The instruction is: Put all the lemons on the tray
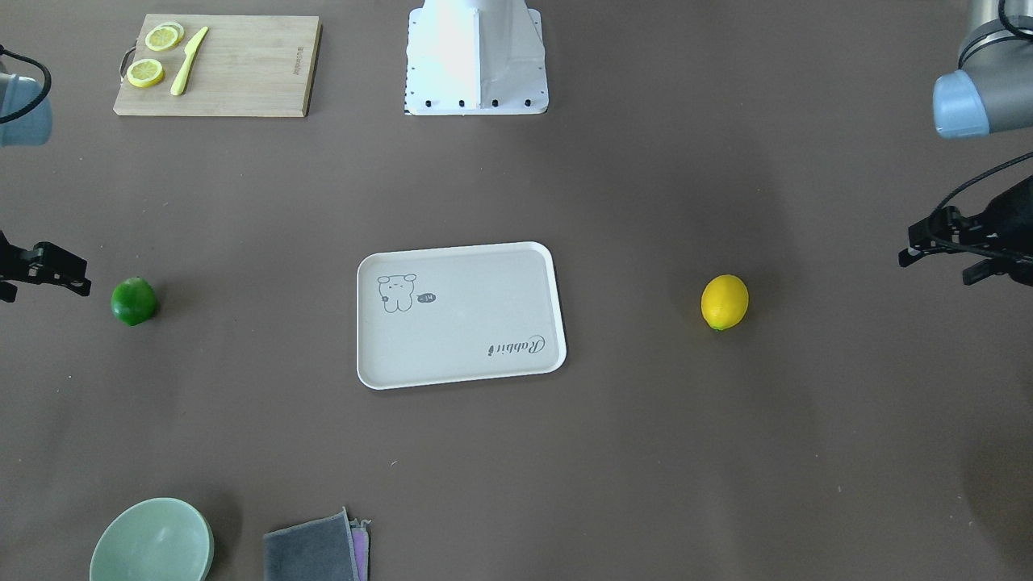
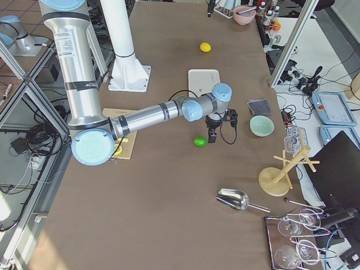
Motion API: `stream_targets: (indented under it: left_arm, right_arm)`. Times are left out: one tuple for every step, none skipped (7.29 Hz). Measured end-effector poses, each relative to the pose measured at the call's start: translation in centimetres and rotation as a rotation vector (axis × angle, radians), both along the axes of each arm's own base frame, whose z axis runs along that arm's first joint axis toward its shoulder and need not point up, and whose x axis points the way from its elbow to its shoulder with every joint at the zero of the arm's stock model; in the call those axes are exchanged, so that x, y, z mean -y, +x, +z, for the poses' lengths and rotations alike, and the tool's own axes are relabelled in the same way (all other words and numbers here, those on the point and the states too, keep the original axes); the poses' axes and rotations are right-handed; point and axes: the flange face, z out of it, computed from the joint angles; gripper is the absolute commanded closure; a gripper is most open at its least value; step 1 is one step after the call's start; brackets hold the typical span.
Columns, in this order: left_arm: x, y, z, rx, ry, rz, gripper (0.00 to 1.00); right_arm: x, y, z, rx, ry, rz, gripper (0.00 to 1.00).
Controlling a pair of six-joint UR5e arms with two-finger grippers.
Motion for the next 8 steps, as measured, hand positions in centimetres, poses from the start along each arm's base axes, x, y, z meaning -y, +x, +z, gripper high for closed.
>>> stream_targets:
  left_arm:
    - [0.0, 3.5, -1.7, -0.01, 0.018, 0.029, 0.01]
    - [0.1, 7.5, -3.5, 0.001, 0.031, 0.048, 0.01]
    - [0.1, 11.2, -4.9, 0.018, 0.044, 0.061, 0.01]
    - [-0.2, 14.1, -5.8, 0.03, 0.055, 0.074, 0.01]
    - [-0.3, 16.1, -6.1, 0.035, 0.066, 0.081, 0.01]
    - [-0.3, 17.5, -5.9, 0.033, 0.067, 0.078, 0.01]
    - [-0.2, 18.6, -5.5, 0.024, 0.06, 0.067, 0.01]
    - [-0.1, 19.4, -5.0, 0.012, 0.047, 0.051, 0.01]
  right_arm:
    - [-0.1, -1.8, -0.7, -0.002, 0.013, -0.021, 0.0]
    - [-0.3, -3.2, -1.1, -0.01, 0.024, -0.04, 0.0]
    - [-0.5, -4.1, -1.2, -0.02, 0.033, -0.051, 0.0]
    - [-0.7, -4.6, -1.1, -0.027, 0.037, -0.057, 0.0]
    - [-0.7, -4.8, -1.0, -0.031, 0.037, -0.06, 0.0]
    - [-0.7, -4.8, -0.9, -0.033, 0.036, -0.06, 0.0]
    - [-0.7, -4.9, -0.9, -0.034, 0.034, -0.061, 0.0]
    - [-0.7, -4.9, -0.8, -0.035, 0.034, -0.061, 0.0]
